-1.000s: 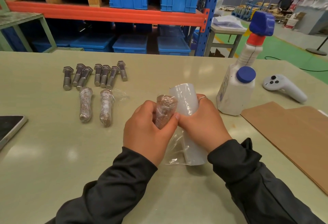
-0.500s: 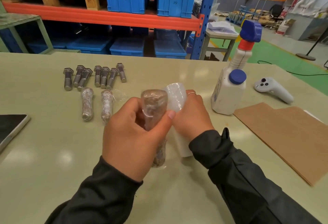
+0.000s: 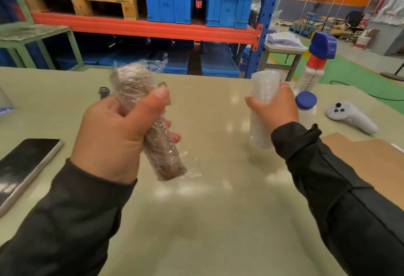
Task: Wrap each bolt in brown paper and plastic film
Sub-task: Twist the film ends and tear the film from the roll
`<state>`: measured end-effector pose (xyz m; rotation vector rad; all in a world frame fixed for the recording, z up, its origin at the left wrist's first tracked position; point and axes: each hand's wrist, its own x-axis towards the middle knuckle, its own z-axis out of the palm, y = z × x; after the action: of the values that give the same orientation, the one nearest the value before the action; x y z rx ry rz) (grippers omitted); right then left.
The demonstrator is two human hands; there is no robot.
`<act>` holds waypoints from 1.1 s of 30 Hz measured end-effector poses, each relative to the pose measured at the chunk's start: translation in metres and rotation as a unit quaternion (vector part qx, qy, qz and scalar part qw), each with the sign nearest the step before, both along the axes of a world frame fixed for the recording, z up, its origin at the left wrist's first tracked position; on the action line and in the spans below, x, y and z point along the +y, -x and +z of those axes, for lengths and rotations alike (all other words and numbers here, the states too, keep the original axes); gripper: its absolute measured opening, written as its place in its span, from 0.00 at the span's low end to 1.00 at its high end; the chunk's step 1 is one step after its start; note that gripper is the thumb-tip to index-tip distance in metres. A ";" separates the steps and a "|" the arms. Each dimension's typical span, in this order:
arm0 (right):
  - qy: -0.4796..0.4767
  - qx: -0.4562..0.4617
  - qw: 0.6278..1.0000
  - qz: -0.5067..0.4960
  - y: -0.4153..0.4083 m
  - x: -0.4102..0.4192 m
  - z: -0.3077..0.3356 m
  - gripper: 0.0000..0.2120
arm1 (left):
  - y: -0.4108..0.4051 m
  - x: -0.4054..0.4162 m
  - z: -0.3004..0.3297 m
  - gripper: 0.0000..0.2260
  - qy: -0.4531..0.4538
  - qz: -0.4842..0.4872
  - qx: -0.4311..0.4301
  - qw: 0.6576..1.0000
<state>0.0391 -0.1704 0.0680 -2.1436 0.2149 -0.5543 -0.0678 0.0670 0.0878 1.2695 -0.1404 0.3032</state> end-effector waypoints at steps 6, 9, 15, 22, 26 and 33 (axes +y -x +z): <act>-0.067 -0.020 0.997 0.016 0.007 -0.007 -0.012 0.39 | -0.016 -0.017 -0.026 0.12 0.045 -0.052 0.116 0.991; -0.081 0.009 0.996 0.021 0.012 -0.010 -0.019 0.40 | -0.023 -0.029 -0.039 0.07 0.059 -0.077 0.152 0.984; 0.018 0.083 0.996 -0.038 0.017 -0.017 -0.006 0.39 | -0.030 -0.049 -0.052 0.09 -0.032 -0.071 0.144 0.986; -0.037 0.035 0.997 -0.050 0.027 -0.006 -0.006 0.28 | -0.025 -0.060 -0.064 0.11 -0.136 -0.084 0.095 0.982; 0.005 0.016 0.999 -0.040 0.034 -0.002 -0.013 0.17 | -0.025 -0.063 -0.069 0.12 -0.150 -0.099 0.098 0.979; -0.005 0.022 0.999 -0.033 0.053 -0.001 -0.022 0.17 | -0.026 -0.062 -0.075 0.10 -0.187 -0.107 0.100 0.971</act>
<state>-0.0136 -0.1716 0.0463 -2.1477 0.3131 -0.5421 -0.0418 0.0046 0.0130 1.6354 -0.1659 -0.0423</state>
